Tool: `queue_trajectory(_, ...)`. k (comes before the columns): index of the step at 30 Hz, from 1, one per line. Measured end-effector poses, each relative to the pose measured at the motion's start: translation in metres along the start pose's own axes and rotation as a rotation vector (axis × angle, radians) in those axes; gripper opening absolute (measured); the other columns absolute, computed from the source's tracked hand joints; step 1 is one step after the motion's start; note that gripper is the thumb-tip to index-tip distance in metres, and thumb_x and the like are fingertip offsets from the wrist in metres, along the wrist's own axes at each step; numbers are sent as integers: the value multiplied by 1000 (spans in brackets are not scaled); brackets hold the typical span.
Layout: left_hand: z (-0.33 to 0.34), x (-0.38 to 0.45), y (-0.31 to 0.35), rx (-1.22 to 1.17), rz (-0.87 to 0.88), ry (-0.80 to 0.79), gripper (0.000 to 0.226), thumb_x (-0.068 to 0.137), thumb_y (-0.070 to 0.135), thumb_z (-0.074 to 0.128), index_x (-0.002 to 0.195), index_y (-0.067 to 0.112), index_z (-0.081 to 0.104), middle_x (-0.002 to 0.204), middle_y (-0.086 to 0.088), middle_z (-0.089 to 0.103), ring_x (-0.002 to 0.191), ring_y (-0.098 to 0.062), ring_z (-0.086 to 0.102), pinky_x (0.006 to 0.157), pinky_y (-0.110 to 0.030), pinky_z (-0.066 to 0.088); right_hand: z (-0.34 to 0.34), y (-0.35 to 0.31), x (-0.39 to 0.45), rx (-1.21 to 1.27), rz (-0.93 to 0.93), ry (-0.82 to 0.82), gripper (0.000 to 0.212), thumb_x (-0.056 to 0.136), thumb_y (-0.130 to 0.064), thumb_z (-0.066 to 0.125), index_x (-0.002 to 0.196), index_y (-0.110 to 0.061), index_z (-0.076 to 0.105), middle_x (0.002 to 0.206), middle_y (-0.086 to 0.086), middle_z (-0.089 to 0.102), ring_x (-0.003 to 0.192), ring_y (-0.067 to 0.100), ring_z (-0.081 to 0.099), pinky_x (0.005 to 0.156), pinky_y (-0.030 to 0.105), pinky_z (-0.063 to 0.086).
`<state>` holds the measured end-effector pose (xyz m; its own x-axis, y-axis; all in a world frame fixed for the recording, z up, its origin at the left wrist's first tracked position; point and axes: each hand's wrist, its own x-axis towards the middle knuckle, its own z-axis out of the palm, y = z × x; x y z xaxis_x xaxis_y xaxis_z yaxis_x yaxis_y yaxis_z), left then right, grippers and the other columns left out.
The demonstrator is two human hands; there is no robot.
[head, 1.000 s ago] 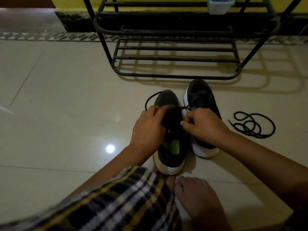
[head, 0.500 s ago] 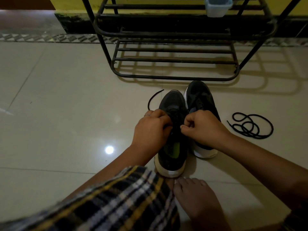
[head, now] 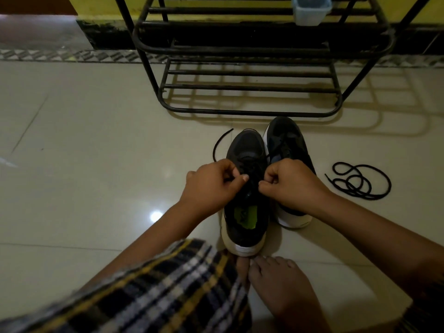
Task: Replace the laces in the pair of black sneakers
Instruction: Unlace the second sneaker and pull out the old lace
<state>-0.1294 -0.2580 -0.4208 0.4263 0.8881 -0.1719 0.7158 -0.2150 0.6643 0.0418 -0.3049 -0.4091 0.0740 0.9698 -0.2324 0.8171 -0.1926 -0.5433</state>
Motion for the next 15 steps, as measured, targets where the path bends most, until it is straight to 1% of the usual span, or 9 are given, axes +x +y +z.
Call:
queue_trajectory(1,1,-1,-2,74,9,20,19,87,44,58,80,27,59,67,13,59,76,-11,60,80,-39,47,0,-1,0,0,2,0,28,81,-21,65,59,-5,57,58,14,57,56,23,56,53,27,40)
queue_trajectory(3,2,-2,-5,11,25,87,17,88,42,57,80,27,59,64,12,57,73,-15,59,80,-43,48,1,-3,0,3,2,0,30,81,-21,65,57,-8,54,55,11,53,53,21,54,53,27,40)
queue_trajectory(5,4,-2,-9,-72,28,171,19,89,41,53,82,24,58,70,8,60,74,-16,60,77,-36,50,2,-2,0,6,-1,6,29,81,-20,65,59,-4,56,58,15,56,55,23,56,53,27,41)
queue_trajectory(7,4,0,-13,-173,-35,233,19,95,33,50,85,17,56,75,5,61,74,-14,57,66,-14,43,2,0,0,9,-4,11,28,81,-20,65,62,0,59,62,18,60,58,25,58,53,26,40)
queue_trajectory(8,4,2,-17,-216,-84,264,18,97,28,48,87,14,55,78,1,62,74,-15,56,60,-9,38,2,1,0,7,-8,14,28,82,-20,64,63,1,59,63,18,60,59,25,58,52,26,39)
queue_trajectory(10,3,4,-24,-268,-163,328,20,98,24,45,91,8,55,84,-6,64,77,-18,58,59,-9,36,4,2,0,-2,-16,23,28,82,-20,64,64,1,60,63,17,61,58,24,58,52,26,39)
queue_trajectory(13,2,4,-32,-237,-190,337,14,98,20,46,94,10,55,90,-3,64,80,-13,58,59,-9,37,5,2,1,-4,-28,31,28,82,-21,64,64,-1,60,61,15,60,58,21,58,53,26,41)
queue_trajectory(14,2,3,-34,-201,-168,324,10,97,19,48,97,12,56,95,-2,64,81,-10,56,62,-8,36,6,1,1,-1,-31,31,28,83,-22,64,64,-1,60,61,14,60,58,21,58,54,28,42)
queue_trajectory(15,3,2,-33,-153,-121,317,11,95,19,51,102,13,57,102,-1,63,87,-10,55,69,-9,37,6,1,1,-1,-35,31,28,83,-22,63,64,-2,60,62,14,61,58,21,58,55,28,44)
